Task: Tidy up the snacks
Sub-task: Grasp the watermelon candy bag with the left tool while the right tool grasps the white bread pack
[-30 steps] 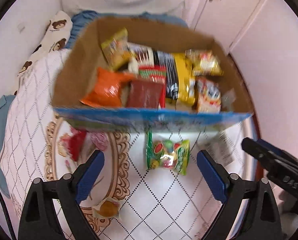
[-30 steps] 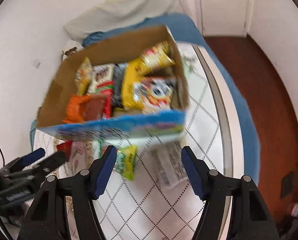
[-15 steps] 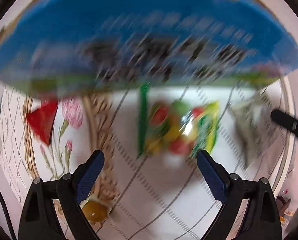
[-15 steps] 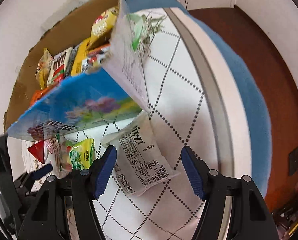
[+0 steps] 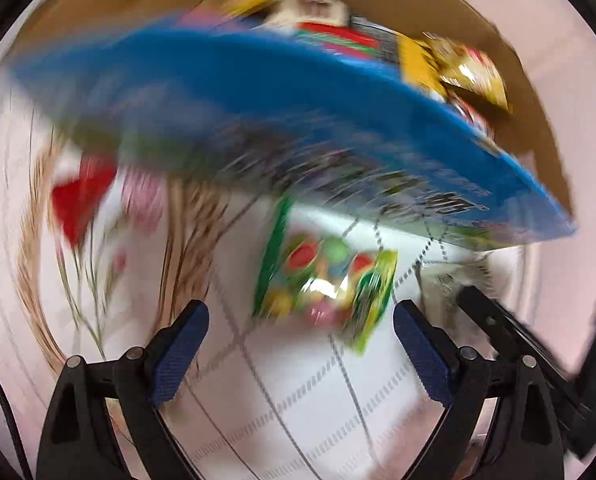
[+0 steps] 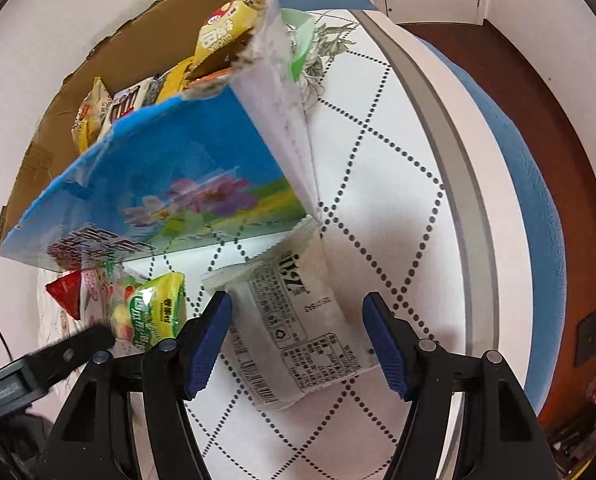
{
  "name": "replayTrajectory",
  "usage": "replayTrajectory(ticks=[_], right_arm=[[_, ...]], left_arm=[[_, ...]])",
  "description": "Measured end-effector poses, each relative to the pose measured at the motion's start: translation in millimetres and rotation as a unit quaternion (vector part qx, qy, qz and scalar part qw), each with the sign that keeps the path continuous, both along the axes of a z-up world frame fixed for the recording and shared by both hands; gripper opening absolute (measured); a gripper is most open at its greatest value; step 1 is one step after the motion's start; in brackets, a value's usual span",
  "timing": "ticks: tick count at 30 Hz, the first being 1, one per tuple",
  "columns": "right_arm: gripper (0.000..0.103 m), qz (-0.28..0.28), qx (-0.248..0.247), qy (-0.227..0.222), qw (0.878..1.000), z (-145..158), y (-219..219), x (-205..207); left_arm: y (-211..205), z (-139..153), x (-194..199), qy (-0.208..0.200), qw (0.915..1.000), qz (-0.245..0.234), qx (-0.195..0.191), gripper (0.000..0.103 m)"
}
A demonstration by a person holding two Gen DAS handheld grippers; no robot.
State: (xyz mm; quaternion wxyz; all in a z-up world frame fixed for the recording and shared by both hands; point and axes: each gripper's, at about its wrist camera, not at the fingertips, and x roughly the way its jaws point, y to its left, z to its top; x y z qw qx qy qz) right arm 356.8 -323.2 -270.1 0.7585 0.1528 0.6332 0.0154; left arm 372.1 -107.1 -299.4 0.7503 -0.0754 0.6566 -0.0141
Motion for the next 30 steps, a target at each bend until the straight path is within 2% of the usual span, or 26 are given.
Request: replayTrajectory(ticks=[3, 5, 9, 12, 15, 17, 19, 20, 23, 25, 26, 27, 30], right_arm=[[0.071, -0.002, -0.003, 0.000, 1.000, 1, -3, -2], [0.071, 0.005, -0.006, -0.002, 1.000, 4, -2, -1], [0.071, 0.025, -0.007, -0.014, 1.000, 10, 7, 5], [0.071, 0.042, 0.003, -0.005, 0.999, 4, 17, 12], [0.073, 0.068, 0.002, 0.013, 0.998, -5, 29, 15], [0.073, 0.080, 0.008, 0.028, 0.996, -12, 36, 14], [0.073, 0.096, -0.001, 0.036, 0.995, -16, 45, 10], [0.073, 0.101, -0.008, 0.037, 0.994, -16, 48, 8], [0.073, 0.105, -0.020, 0.043, 0.993, -17, 53, 0], [0.073, 0.099, -0.024, 0.045, 0.994, -18, 53, -3], [0.073, 0.095, -0.025, 0.044, 0.994, -19, 53, -4], [0.073, 0.092, -0.026, 0.043, 0.995, -19, 53, -5], [0.073, 0.074, -0.024, 0.042, 0.996, -20, 53, -4]], left_arm=[[-21, -14, 3, 0.001, 0.9982, -0.035, 0.049, 0.095], [-21, -25, -1, 0.014, 0.9965, -0.049, 0.067, 0.095], [3, -29, -21, 0.023, 0.9939, -0.062, 0.088, 0.095], [30, -26, -38, 0.035, 0.9929, -0.057, 0.099, 0.095], [56, -14, -51, 0.041, 0.9972, -0.026, 0.057, 0.095], [73, -10, -51, 0.060, 0.9979, 0.021, -0.011, 0.095], [85, -13, -46, 0.081, 0.9889, 0.083, -0.093, 0.095], [88, -15, -41, 0.083, 0.9837, 0.106, -0.119, 0.095], [94, -24, -30, 0.085, 0.9771, 0.139, -0.137, 0.095], [95, -33, -24, 0.094, 0.9694, 0.164, -0.156, 0.095], [98, -35, -18, 0.086, 0.9679, 0.173, -0.161, 0.095], [101, -35, -24, 0.079, 0.9682, 0.177, -0.158, 0.095], [79, -32, 2, 0.063, 0.9750, 0.165, -0.134, 0.095]])
